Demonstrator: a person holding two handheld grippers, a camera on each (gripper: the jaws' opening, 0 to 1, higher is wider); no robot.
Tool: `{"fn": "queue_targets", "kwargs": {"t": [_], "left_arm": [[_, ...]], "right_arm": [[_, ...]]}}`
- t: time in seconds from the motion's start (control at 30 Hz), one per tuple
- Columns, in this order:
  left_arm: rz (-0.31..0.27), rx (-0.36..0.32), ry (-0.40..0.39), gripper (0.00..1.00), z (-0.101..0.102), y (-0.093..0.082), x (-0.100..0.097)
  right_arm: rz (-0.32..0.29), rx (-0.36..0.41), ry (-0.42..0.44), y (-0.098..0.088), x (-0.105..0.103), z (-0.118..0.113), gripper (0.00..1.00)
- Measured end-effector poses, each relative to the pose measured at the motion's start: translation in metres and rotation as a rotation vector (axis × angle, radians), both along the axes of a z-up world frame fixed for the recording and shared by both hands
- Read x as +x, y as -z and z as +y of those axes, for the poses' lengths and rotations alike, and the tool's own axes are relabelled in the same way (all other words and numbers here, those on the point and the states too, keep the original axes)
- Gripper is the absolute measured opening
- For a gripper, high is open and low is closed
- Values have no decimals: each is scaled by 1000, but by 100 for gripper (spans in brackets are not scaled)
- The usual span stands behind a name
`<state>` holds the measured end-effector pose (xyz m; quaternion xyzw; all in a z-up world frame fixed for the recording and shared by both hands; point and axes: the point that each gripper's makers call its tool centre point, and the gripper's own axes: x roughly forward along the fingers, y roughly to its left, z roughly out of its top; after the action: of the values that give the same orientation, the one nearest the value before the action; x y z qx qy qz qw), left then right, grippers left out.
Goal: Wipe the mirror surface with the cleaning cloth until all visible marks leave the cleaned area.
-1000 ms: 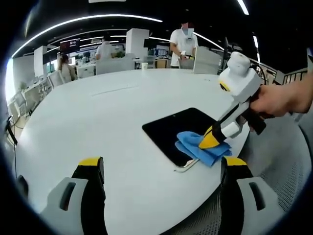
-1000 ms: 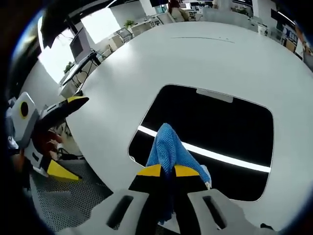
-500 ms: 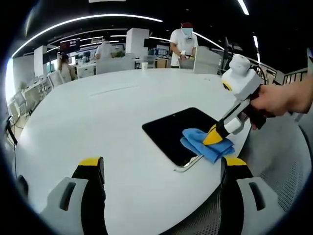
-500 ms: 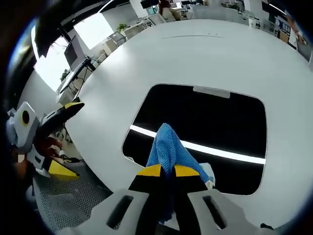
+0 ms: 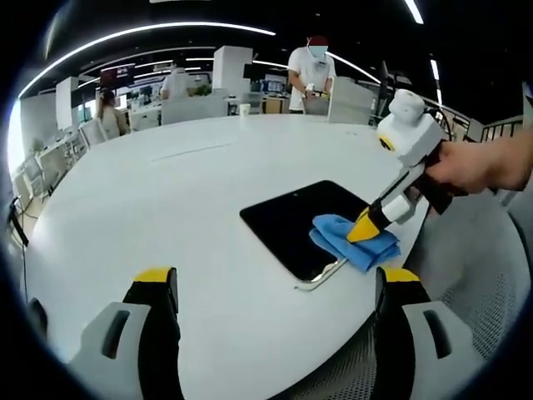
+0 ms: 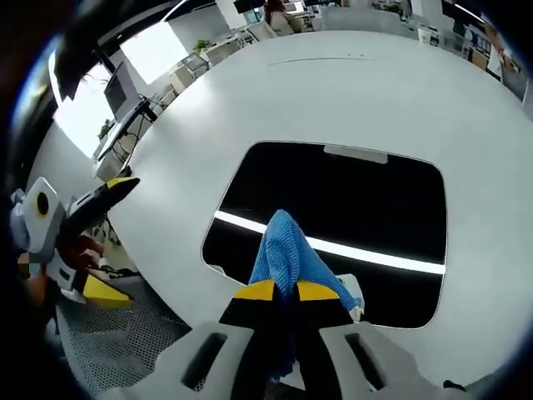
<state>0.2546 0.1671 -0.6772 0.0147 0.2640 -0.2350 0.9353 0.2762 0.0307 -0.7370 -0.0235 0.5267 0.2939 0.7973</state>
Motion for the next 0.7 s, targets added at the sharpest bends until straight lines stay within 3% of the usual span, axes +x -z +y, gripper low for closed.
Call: {"fn": "queue_targets", "kwargs": {"t": [0.7], "left_arm": [[1,-17,-9,97,2,1,2]], "right_arm": [[-41,-26,-17,0,20,6,2]]}}
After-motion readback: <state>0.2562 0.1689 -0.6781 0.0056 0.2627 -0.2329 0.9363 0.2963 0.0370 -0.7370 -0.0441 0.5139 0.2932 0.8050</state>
